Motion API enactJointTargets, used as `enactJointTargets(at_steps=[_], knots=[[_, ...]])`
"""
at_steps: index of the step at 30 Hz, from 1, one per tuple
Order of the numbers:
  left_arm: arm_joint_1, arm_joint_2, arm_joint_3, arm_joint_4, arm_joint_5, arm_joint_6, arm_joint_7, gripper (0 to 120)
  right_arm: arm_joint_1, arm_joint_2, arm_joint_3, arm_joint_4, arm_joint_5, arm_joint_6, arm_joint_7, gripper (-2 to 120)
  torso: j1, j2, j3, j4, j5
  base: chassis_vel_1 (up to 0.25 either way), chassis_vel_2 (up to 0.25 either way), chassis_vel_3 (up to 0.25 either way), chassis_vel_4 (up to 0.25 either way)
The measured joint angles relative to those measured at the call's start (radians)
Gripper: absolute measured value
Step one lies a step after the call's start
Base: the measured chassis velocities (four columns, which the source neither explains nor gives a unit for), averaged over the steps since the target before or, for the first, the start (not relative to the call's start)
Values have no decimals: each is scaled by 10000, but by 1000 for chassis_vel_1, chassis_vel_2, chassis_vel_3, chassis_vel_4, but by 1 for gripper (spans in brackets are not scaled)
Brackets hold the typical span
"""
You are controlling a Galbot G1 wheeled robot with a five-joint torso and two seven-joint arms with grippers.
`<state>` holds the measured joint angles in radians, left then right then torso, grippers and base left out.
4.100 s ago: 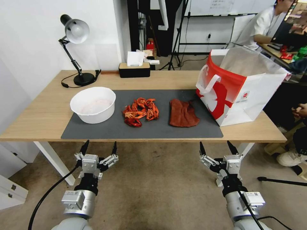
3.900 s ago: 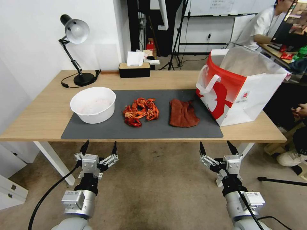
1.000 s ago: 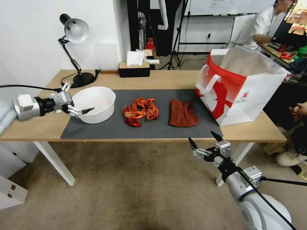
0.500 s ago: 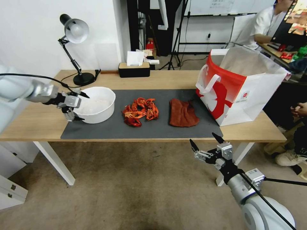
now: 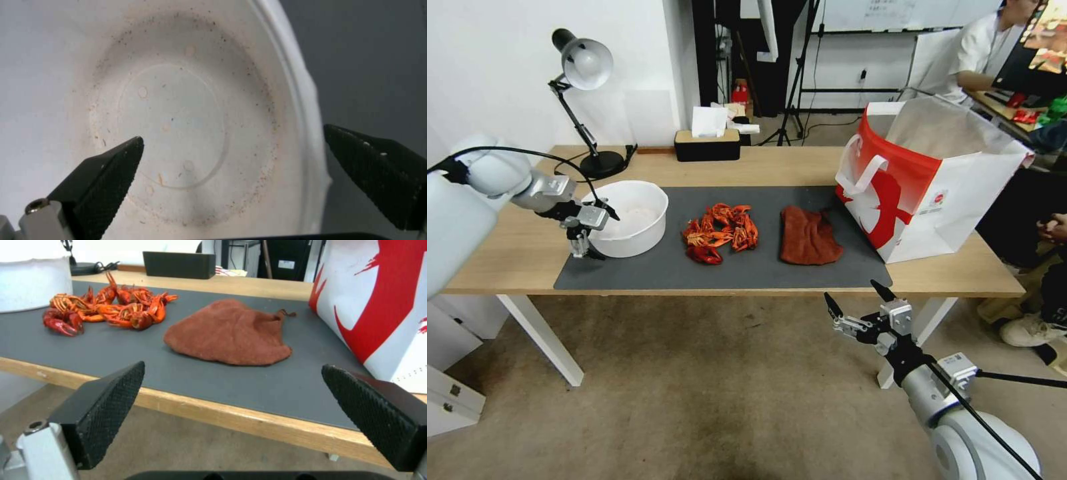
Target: Sweep shrimp from table into container with towel, then put container into takeout bag.
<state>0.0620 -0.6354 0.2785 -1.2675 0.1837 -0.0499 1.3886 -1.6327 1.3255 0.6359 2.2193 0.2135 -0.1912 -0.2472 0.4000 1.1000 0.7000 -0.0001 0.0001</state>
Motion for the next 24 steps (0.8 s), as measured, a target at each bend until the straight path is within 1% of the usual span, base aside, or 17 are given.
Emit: enactJointTargets(at_steps=[3,5,6,8,9,11,12,13,16,17,20,21,23,24], knots=[[-78,-86,149,92,96,-44,26,100,4,2,0,-40,0,0,18,100,0,0,0,0,0,0,0,0,0],[-154,-192,290,223,290,-171,18,93,5,5,-1,-82,-1,0,31,100,0,0,0,1,0,0,0,0,0],[-154,-192,290,223,290,-171,18,93,5,5,-1,-82,-1,0,31,100,0,0,0,1,0,0,0,0,0],[-264,-319,387,435,435,-313,18,81,6,7,-6,-133,-4,0,40,100,0,0,0,0,0,0,0,0,0],[-264,-319,387,435,435,-313,18,81,6,7,-6,-133,-4,0,40,100,0,0,0,0,0,0,0,0,0],[-373,-383,489,567,459,-380,84,70,18,5,-13,-156,-5,0,49,100,0,0,0,0,0,0,0,0,0],[-409,-403,511,604,467,-408,152,67,20,5,-24,-161,-6,0,60,100,0,0,0,0,0,0,0,0,0],[-409,-403,511,604,467,-408,152,67,20,5,-24,-161,-6,0,60,100,0,0,0,0,0,0,0,0,0],[-480,-420,550,647,488,-450,285,52,2,5,-142,-209,-53,0,111,100,0,0,0,1,-1,0,0,0,0],[-480,-420,550,647,488,-450,285,52,2,5,-142,-209,-53,0,111,100,0,0,0,1,-1,0,0,0,0],[-491,-421,538,658,453,-498,393,36,6,3,-188,-217,-103,0,128,100,0,0,0,0,-1,0,0,0,0],[-491,-421,538,658,453,-498,393,36,6,3,-188,-217,-103,0,128,100,0,0,0,0,-1,0,0,0,0],[-485,-393,530,641,444,-609,465,25,8,-38,-190,-217,-105,0,150,100,0,0,0,0,-1,0,0,0,0],[-485,-393,530,641,444,-609,465,25,8,-38,-190,-217,-105,0,150,100,0,0,0,0,-1,0,0,0,0]])
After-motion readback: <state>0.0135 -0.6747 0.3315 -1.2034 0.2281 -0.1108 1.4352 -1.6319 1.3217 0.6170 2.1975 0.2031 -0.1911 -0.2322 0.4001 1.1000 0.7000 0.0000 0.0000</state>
